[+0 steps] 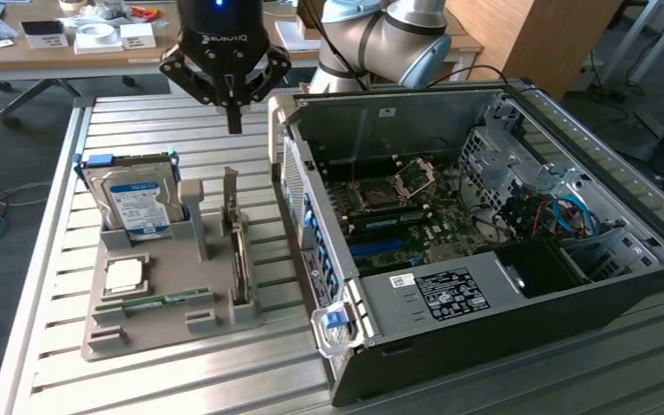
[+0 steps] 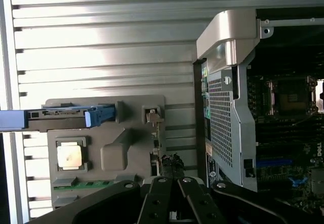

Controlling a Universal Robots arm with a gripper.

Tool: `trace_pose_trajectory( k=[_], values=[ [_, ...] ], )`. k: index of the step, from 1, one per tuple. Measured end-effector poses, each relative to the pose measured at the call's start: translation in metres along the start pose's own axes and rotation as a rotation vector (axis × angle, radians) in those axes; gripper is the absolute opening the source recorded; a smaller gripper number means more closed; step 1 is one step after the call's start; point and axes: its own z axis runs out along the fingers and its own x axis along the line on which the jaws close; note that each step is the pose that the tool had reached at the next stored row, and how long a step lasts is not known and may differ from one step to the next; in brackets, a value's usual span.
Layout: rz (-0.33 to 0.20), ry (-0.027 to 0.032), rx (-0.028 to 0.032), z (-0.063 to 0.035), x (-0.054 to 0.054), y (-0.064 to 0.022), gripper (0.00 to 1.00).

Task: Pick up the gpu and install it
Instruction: 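Reach for the gpu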

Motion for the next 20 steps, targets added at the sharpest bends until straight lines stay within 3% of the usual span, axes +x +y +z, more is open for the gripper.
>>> trace_pose_trajectory(
  k=[12,20],
  values=[
    [0.0,0.0001,0.0001,-0.0003,0.012,-0.002,0.11],
    [0.0,0.0001,0.0001,-0.0011,0.014,-0.0175,0.11]
  ],
)
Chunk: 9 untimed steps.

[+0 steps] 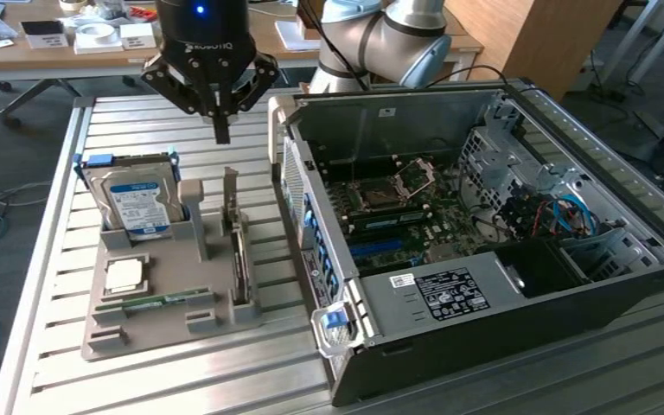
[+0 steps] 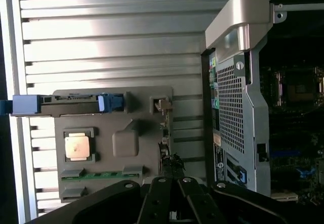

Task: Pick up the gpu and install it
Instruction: 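Reach for the gpu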

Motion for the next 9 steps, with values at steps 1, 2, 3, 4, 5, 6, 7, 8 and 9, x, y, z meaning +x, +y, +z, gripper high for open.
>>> trace_pose_trajectory(
  k=[1,2,3,4,5,6,7,8,9],
  values=[
    [0.0,0.0,0.0,-0.0001,0.0,-0.0022,0.11],
    [0.0,0.0,0.0002,-0.0002,0.0,-0.0044,0.11],
    [0.0,0.0,0.0002,-0.0003,0.0,-0.0067,0.11],
    [0.0,-0.0001,0.0002,-0.0004,0.001,-0.0092,0.11],
    [0.0,-0.0001,0.0003,-0.0005,0.001,-0.0117,0.11],
    [0.0,-0.0001,0.0003,-0.0006,0.001,-0.0144,0.11],
    [0.0,-0.0001,0.0002,-0.0007,0.001,-0.0172,0.11],
    [0.0,0.0,0.0003,-0.0009,0.001,-0.0196,0.11],
    [0.0,0.0,0.0004,-0.001,0.001,-0.0218,0.11]
  ],
)
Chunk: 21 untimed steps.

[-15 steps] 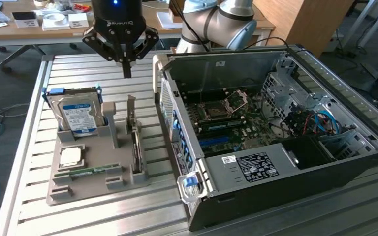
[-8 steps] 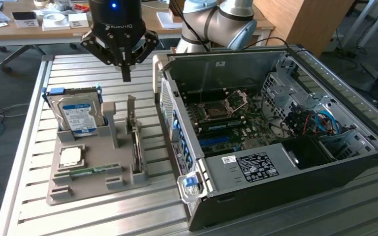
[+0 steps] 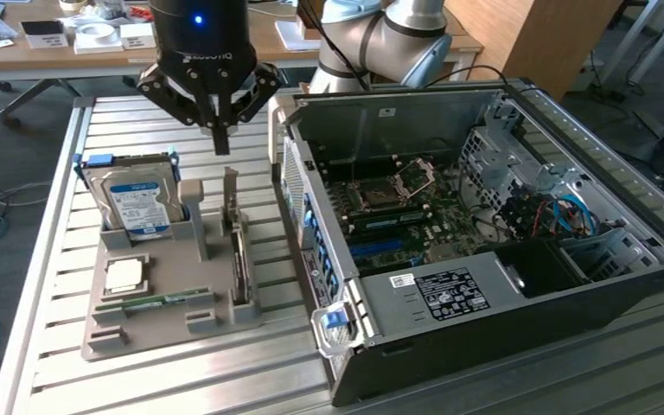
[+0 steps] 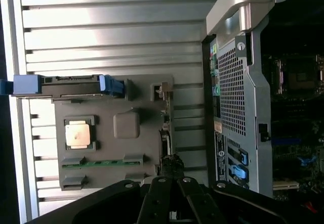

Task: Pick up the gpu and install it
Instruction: 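Reach for the gpu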

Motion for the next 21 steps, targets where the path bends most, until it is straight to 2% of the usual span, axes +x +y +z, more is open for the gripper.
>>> trace_pose_trajectory(
  k=[9,21],
  values=[
    [0.0,0.0,0.0002,-0.0002,0.004,-0.0168,0.11],
    [0.0,0.0049,0.0007,0.0025,0.009,-0.0293,0.11]
  ],
)
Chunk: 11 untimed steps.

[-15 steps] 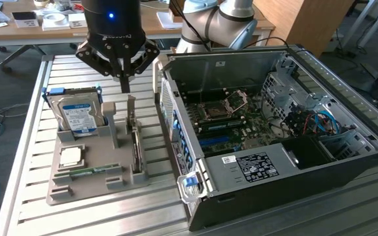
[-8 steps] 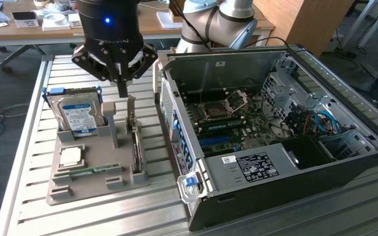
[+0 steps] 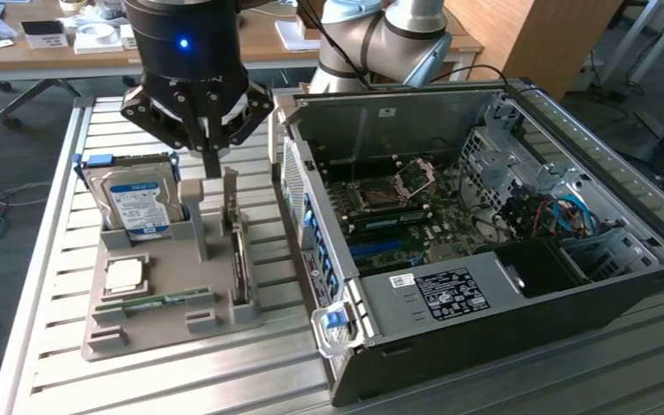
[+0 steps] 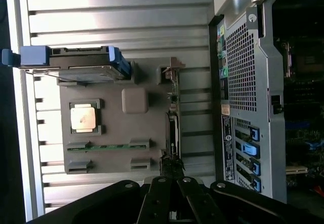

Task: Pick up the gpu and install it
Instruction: 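Reach for the gpu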

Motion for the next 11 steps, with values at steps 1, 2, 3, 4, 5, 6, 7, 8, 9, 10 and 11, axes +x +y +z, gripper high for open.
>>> trace_pose_trajectory(
  k=[1,2,3,4,5,6,7,8,9,10,11],
  values=[
    [0.0,0.0002,0.0,0.0002,0.0001,-0.0001,0.11],
    [0.0,0.0003,0.0,0.0001,0.0001,-0.0001,0.11],
    [0.0,0.0005,0.0001,0.0001,0.0,-0.0002,0.11],
    [0.0,0.0005,0.0001,0.0001,0.0,-0.0002,0.11],
    [0.0,0.0005,0.0001,0.0001,0.0001,-0.0002,0.11],
    [0.0,0.0005,0.0001,0.0001,0.0001,-0.0002,0.11],
    [0.0,0.0004,0.0,0.0001,0.0001,-0.0002,0.11],
    [0.0,0.0005,0.0001,0.0001,0.0,-0.0006,0.11],
    [0.0,0.0005,0.0001,0.0002,-0.0001,-0.0014,0.11],
    [0.0,0.0006,0.0001,0.0002,-0.0001,-0.0023,0.11],
    [0.0,0.0006,0.0001,0.0002,-0.0002,-0.0033,0.11]
  ],
)
